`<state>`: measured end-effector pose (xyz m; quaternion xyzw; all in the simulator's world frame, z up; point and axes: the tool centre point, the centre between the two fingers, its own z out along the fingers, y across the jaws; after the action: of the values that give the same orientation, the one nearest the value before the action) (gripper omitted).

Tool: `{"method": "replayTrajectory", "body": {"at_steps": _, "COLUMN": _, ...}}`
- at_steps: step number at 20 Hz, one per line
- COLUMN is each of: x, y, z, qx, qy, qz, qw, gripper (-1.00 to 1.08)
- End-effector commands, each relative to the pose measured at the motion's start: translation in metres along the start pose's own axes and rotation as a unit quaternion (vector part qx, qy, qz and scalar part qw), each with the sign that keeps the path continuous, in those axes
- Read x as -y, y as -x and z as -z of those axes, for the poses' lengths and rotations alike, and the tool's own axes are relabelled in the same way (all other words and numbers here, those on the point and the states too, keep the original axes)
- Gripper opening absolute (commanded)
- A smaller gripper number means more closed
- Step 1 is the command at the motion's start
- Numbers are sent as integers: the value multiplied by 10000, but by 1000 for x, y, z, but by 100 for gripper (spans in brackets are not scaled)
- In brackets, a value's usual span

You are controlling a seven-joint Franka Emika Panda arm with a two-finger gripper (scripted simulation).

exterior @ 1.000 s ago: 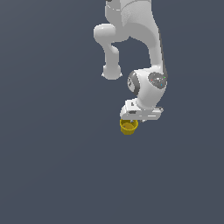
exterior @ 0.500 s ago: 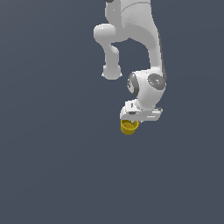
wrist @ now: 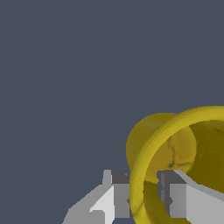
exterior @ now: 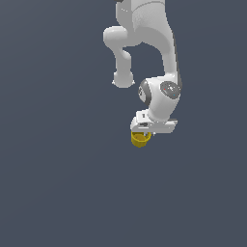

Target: Pick up the object and move it to a goal position.

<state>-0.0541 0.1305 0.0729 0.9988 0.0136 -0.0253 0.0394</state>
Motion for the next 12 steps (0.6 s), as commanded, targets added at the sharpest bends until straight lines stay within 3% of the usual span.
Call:
{"method": "replayTrajectory", "body": {"at_steps": 1, "x": -11, "y": 0, "z": 3, "qx": -11, "qy": -1, "qz": -9, "qw": 10000, "gripper": -100}}
{"method": "replayTrajectory", "body": {"at_steps": 6, "x": -47, "y": 2, "z": 9, "qx": -11, "qy": -1, "qz": -9, "qw": 10000, "gripper": -100}}
{"method": "replayTrajectory", "body": {"at_steps": 12, "x": -112, "y": 4, "z": 20, "qx": -8, "qy": -2, "qz": -10, "qw": 10000, "gripper": -100}}
